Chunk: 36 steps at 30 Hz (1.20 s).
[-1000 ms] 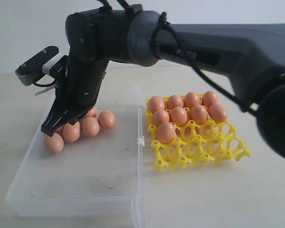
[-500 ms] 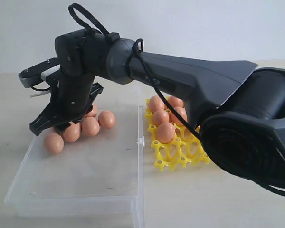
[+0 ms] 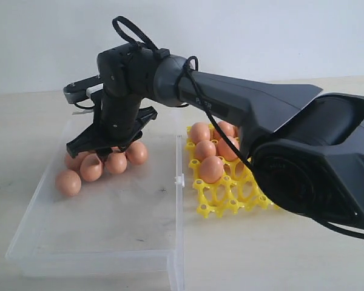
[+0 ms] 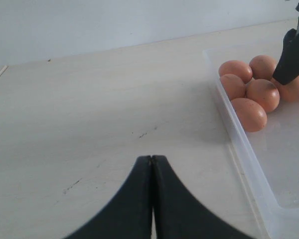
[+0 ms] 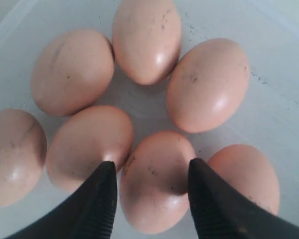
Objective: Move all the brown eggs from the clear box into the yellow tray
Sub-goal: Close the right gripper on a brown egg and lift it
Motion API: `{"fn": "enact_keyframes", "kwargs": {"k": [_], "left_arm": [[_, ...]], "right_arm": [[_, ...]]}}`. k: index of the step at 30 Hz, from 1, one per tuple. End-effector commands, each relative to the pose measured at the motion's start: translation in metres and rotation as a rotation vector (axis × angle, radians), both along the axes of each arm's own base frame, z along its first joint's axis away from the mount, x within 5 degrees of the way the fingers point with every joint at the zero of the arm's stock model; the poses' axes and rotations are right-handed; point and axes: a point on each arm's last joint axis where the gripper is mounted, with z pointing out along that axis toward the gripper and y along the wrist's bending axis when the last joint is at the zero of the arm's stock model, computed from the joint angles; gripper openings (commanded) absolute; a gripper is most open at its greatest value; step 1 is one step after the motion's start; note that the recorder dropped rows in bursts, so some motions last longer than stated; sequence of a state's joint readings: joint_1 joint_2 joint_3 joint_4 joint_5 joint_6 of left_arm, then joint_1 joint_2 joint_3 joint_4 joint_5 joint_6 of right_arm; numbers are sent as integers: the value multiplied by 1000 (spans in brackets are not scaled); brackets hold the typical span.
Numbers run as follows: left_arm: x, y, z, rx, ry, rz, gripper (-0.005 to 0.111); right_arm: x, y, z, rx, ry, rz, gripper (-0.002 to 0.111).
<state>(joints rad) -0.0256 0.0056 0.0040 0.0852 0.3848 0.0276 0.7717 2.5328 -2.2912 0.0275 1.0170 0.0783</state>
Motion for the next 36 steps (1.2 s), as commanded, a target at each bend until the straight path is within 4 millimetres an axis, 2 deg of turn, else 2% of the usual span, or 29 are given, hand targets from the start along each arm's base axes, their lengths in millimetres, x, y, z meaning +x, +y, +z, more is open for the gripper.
{"fn": "enact_keyframes", "kwargs": {"k": [1,12,21,27,36], "left_arm": [[0,0,2,-9,-16,-5,0],[0,0,2,-9,-16,-5,0],[0,0,2,-9,-16,-5,0],[0,0,2,-9,-16,-5,0],[0,0,2,-9,-16,-5,0]], "right_arm": [[3,-1,-6,6,9,-25,45],[8,4,-28,27,-11,-30,45],[4,2,-51,-14,62,-36,46],[2,-2,-54,-67,88,-49,62],[4,-4,-54,-81,75,-58,59]]}}
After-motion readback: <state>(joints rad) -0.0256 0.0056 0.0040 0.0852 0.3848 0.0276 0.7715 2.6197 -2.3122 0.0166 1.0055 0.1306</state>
